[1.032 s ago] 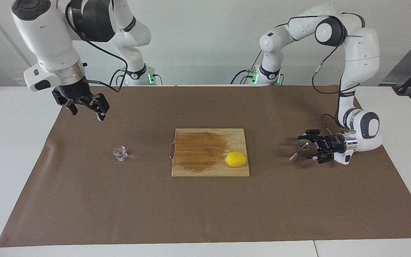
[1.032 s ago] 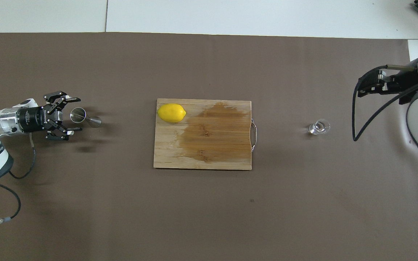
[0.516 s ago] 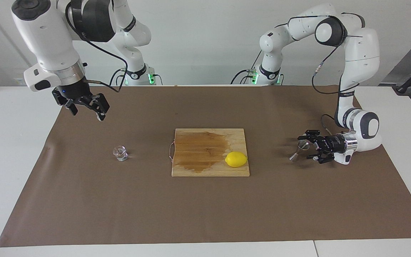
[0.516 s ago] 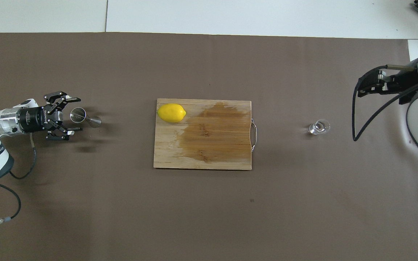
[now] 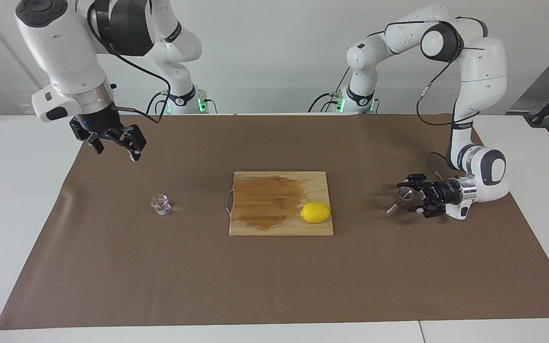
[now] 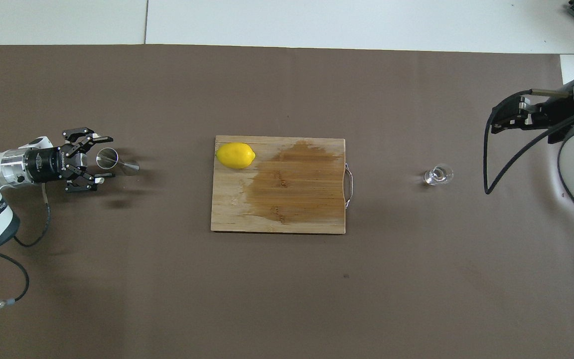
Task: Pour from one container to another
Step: 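Close the left gripper around the small metal cup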
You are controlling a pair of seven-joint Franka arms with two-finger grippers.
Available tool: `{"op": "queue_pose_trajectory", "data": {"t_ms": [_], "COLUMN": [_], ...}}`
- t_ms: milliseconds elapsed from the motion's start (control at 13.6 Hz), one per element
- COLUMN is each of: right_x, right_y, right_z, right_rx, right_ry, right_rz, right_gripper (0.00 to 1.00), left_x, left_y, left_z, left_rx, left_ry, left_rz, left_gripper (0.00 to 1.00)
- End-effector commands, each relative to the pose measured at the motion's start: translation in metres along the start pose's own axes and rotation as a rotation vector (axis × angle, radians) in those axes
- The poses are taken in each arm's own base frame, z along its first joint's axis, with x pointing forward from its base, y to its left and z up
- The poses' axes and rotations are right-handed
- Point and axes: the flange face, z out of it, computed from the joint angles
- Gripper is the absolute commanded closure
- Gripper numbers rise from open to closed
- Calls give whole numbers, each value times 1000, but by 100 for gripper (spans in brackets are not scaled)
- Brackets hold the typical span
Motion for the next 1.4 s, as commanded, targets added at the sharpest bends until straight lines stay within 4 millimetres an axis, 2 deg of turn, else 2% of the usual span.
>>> {"op": "queue_pose_trajectory", "data": {"t_ms": [0,221,369,885,1327], "right_x": [-5,-5,-5,-5,-5], "right_y": [4,4,4,4,3], "right_z": [-2,-2,-2,-2,-2], "right_rx": [30,30,30,30,31], "right_ry": [1,2,2,2,2], "right_rz": [-20,-20,-22,-22,-23], "right_gripper": [0,0,0,0,0], "left_x": [0,1,1,3,-3], "left_y": [-1,-1,-1,0,7], "left_z": [5,5,5,4,17], "left_rx": [-28,-33,-32,-42,-22], "left_ry": [3,6,8,21,20], "left_rz": [-2,-5,-5,-21,-30], "left_gripper": [27,33,45,63,68]}}
